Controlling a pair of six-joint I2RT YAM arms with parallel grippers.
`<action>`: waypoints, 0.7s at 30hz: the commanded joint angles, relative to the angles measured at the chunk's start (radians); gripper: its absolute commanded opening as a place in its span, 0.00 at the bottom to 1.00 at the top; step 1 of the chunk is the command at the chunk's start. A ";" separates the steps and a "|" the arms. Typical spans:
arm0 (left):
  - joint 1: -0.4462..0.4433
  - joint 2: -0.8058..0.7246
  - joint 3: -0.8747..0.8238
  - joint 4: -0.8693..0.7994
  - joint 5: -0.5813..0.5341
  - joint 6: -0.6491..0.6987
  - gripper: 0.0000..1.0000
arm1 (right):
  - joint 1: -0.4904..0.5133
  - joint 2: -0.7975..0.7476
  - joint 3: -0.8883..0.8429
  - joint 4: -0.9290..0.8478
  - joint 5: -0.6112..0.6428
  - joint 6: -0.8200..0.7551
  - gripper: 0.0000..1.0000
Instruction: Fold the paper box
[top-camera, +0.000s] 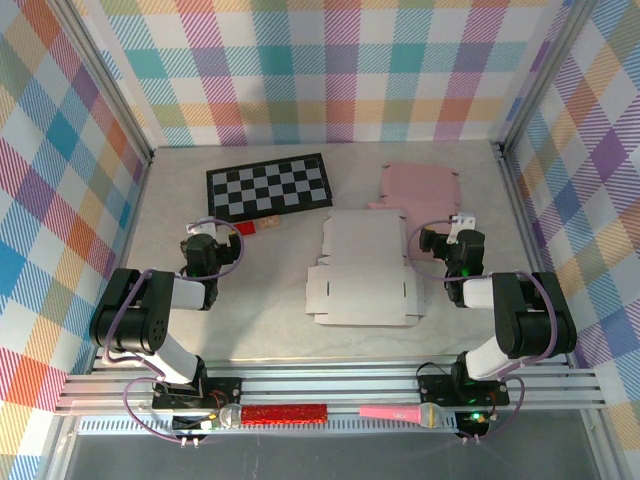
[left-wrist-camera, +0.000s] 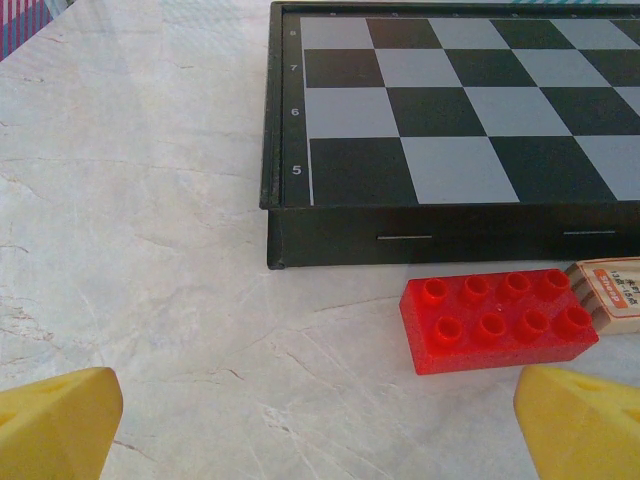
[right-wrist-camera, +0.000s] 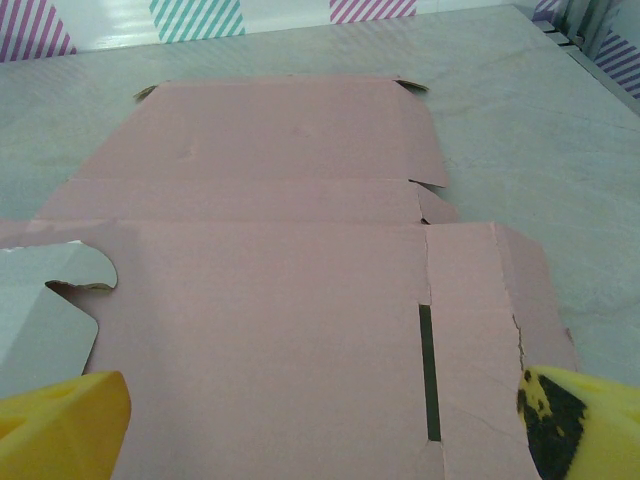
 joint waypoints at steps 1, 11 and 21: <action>-0.004 -0.008 0.002 0.032 -0.016 0.009 1.00 | 0.007 0.002 0.006 0.022 0.011 0.010 0.99; -0.003 -0.008 0.004 0.030 -0.015 0.009 1.00 | 0.008 0.000 -0.003 0.035 0.003 0.008 0.99; -0.101 -0.288 -0.007 -0.133 -0.117 0.089 1.00 | 0.221 -0.285 -0.064 -0.049 0.139 -0.201 0.99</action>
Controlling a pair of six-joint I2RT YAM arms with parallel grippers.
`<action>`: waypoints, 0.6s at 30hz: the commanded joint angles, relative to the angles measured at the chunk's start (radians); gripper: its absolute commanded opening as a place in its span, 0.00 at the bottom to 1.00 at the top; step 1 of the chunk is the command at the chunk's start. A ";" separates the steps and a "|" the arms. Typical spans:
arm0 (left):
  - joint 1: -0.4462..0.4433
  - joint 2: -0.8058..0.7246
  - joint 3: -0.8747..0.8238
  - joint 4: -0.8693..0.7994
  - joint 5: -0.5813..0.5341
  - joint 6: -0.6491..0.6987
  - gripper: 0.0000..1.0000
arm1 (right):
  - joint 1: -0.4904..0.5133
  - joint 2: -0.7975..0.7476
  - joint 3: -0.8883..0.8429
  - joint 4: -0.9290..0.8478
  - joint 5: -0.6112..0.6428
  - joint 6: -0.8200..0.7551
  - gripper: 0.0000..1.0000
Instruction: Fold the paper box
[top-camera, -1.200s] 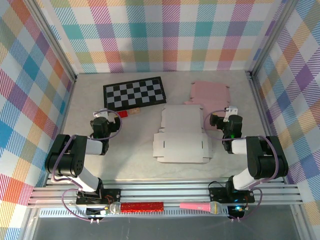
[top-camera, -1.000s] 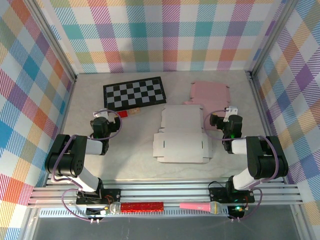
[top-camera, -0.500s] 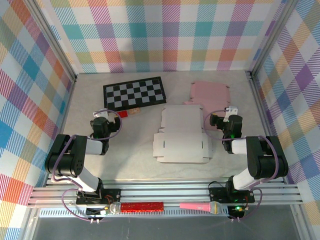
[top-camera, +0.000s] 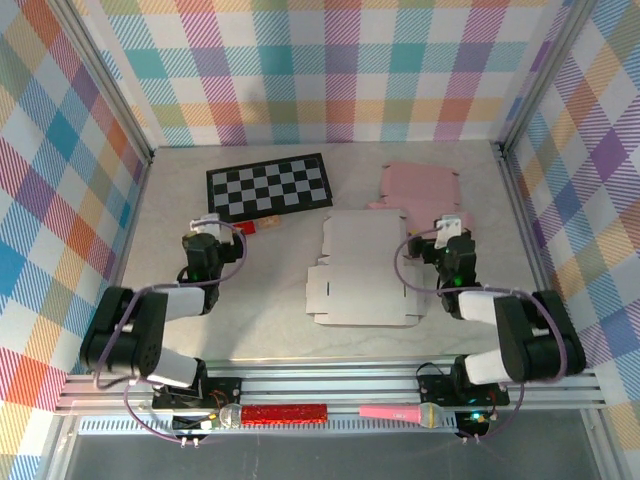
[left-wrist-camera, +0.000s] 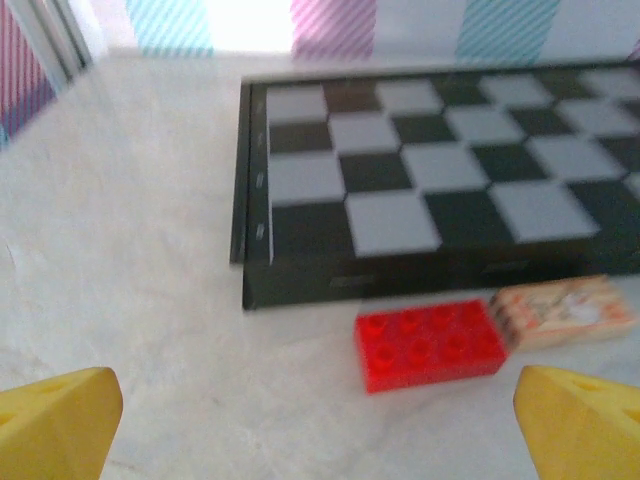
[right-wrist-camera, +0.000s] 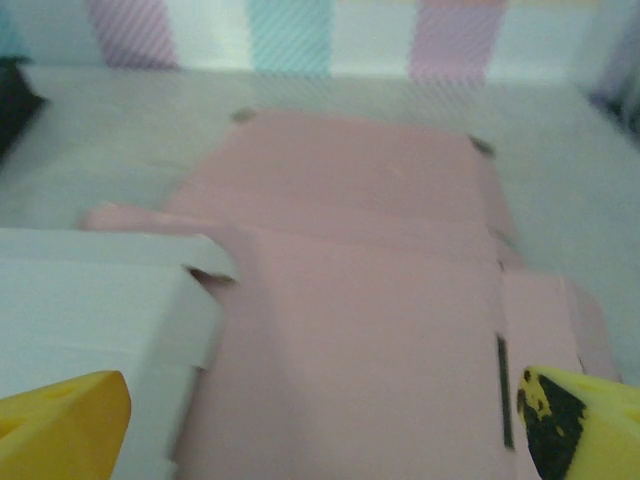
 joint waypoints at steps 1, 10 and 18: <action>-0.034 -0.123 -0.001 -0.036 -0.063 0.032 1.00 | 0.074 -0.124 -0.001 -0.047 0.088 -0.082 0.99; -0.255 -0.302 0.203 -0.232 -0.264 -0.012 1.00 | 0.327 -0.384 0.250 -0.388 0.282 -0.177 0.99; -0.336 -0.193 0.883 -1.373 -0.282 -0.707 1.00 | 0.311 -0.163 1.126 -1.469 0.079 0.498 0.99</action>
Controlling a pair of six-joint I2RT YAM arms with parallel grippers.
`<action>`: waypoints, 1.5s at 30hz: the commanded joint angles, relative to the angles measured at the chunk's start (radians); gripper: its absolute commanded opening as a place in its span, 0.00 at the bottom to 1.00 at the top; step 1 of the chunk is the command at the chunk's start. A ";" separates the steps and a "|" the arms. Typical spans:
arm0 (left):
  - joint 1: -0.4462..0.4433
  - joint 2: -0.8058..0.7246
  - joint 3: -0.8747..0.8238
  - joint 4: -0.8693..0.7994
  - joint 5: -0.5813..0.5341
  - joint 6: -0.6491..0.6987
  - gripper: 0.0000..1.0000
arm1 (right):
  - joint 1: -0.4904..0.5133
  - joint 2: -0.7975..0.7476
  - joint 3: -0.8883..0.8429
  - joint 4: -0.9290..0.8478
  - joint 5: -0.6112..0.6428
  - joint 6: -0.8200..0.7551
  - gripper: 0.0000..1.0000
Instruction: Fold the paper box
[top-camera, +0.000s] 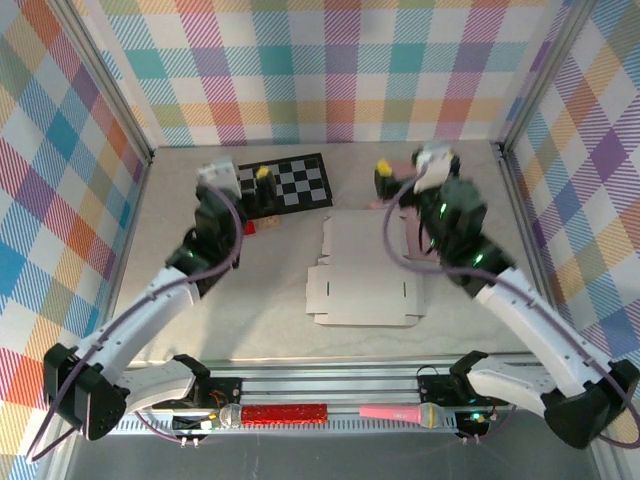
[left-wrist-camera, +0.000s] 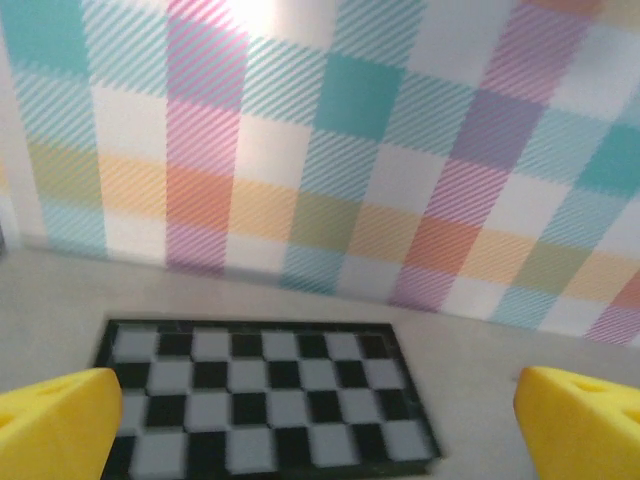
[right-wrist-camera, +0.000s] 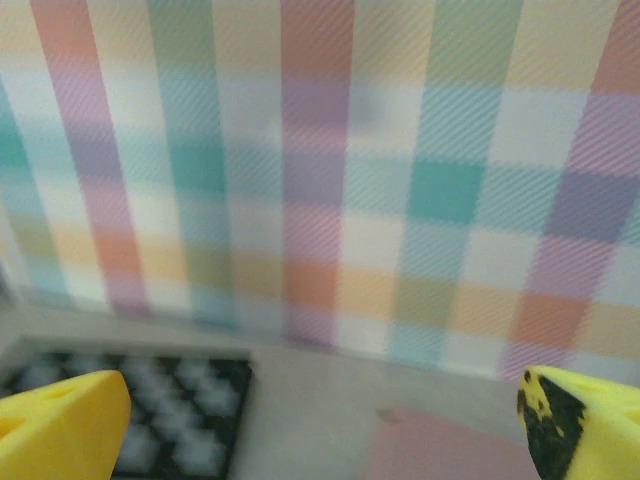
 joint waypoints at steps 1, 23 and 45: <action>0.069 0.066 0.181 -0.593 0.191 -0.443 1.00 | -0.095 0.111 0.245 -0.655 -0.235 0.509 0.99; -0.199 0.288 -0.180 -0.375 0.719 -0.905 0.49 | -0.471 0.148 -0.326 -0.604 -0.690 0.603 0.78; -0.097 0.470 -0.236 -0.143 0.836 -0.961 0.34 | -0.620 0.463 -0.390 -0.392 -0.873 0.362 0.77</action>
